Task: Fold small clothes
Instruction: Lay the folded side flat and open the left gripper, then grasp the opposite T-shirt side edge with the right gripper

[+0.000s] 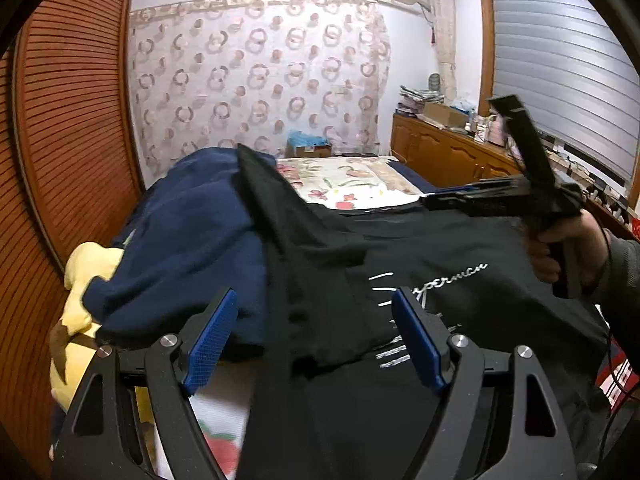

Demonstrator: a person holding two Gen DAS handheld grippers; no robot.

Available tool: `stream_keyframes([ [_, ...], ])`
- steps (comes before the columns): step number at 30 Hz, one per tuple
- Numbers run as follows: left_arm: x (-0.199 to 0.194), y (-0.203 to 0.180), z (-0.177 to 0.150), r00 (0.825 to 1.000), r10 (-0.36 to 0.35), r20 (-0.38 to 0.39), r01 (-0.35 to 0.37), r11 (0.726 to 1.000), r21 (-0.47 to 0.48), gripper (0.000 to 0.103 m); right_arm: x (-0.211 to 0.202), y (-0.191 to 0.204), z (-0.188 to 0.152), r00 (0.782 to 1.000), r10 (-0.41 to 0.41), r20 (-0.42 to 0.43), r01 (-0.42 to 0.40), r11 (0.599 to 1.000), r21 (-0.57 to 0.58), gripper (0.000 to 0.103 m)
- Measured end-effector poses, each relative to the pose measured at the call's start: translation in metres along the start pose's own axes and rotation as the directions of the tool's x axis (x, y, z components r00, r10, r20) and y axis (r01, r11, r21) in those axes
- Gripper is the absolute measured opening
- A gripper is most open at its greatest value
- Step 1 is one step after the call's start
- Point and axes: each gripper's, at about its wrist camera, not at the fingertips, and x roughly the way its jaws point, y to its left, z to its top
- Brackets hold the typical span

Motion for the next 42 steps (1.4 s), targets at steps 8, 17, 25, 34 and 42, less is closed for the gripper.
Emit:
stream_keyframes([
  [8,0.028,-0.029,-0.001,0.998,-0.042,-0.054,0.043,0.999,0.014,0.080,-0.053,-0.016,-0.039,0.998,-0.055,-0.031,0.055,0.998,0.004,0.048],
  [17,0.067,-0.049,-0.007,0.982,-0.053,-0.180,0.058,0.998,0.020,0.080,-0.054,-0.038,-0.075,0.984,-0.143,-0.106,0.151,0.986,0.073,0.048],
  [25,0.089,-0.060,-0.015,0.961,-0.037,-0.273,0.051,0.998,0.048,0.080,-0.053,-0.041,-0.082,0.965,-0.208,-0.161,0.221,0.973,0.068,0.048],
  [34,0.101,-0.068,-0.019,0.943,-0.021,-0.332,0.052,0.995,0.084,0.083,-0.084,-0.062,-0.086,0.953,-0.277,-0.119,0.293,0.945,0.145,0.049],
  [42,0.105,-0.068,-0.018,0.940,-0.028,-0.341,0.060,0.995,0.083,0.089,-0.089,-0.115,-0.098,0.929,-0.344,-0.139,0.370,0.884,0.286,0.049],
])
